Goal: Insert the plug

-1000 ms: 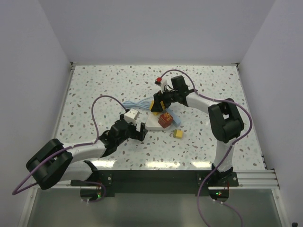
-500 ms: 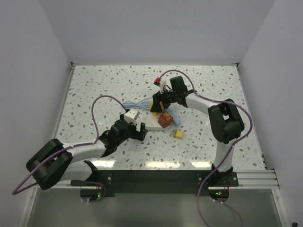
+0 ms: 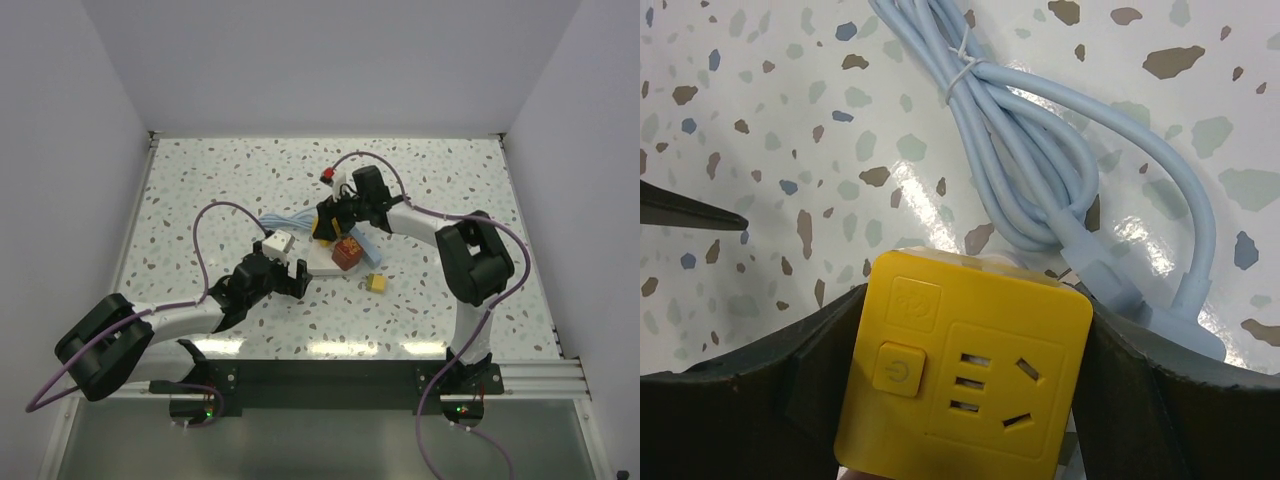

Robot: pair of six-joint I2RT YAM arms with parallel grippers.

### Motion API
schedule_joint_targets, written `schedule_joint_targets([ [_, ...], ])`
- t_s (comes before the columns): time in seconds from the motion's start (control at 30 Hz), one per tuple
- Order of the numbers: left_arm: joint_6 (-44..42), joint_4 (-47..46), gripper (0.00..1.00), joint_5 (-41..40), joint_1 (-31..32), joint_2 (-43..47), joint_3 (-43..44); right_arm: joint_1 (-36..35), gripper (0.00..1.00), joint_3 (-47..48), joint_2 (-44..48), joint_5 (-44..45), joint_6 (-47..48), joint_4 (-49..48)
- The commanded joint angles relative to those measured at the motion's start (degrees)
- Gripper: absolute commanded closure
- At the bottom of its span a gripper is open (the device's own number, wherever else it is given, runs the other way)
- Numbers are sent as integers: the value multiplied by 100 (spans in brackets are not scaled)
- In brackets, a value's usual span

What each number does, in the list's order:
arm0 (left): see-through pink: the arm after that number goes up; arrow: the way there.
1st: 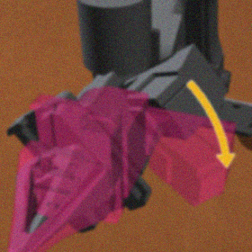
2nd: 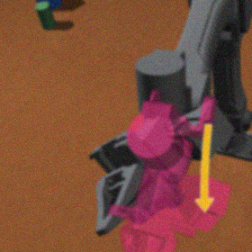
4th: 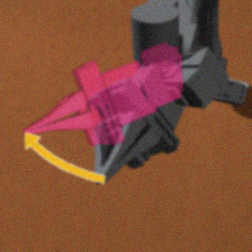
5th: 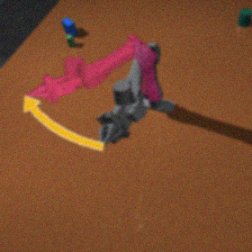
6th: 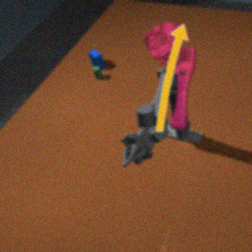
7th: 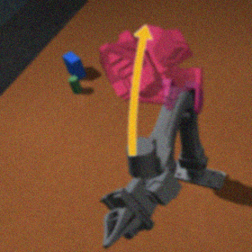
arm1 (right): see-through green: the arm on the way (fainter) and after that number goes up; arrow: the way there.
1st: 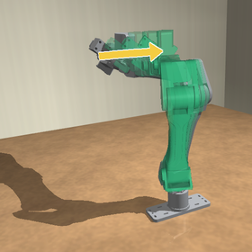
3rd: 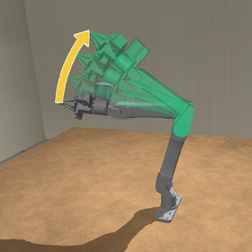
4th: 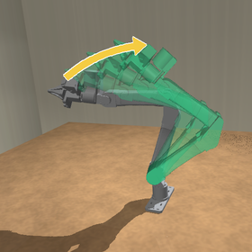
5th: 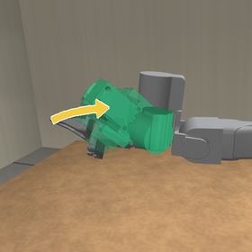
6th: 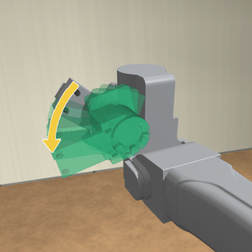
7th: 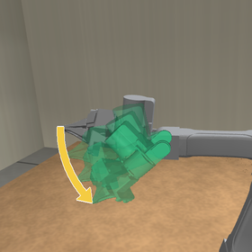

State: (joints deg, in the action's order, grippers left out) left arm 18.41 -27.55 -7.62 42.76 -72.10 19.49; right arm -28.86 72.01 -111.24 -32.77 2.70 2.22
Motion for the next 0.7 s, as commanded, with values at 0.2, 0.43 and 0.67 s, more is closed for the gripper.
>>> schedule_joint_targets([
  [0.2, -198, -58, 0, 15, -57, 152, 73, -339, 100, -696, 15, 808, 152, 42],
  [0.43, -259, 39, 0, 50, -198, 310, 64, -541, 100, -977, -12, 1115, 152, -72],
  [0.67, -259, 39, 0, 164, -330, 521, -24, -550, 100, -1101, 32, 966, 73, -204],
])
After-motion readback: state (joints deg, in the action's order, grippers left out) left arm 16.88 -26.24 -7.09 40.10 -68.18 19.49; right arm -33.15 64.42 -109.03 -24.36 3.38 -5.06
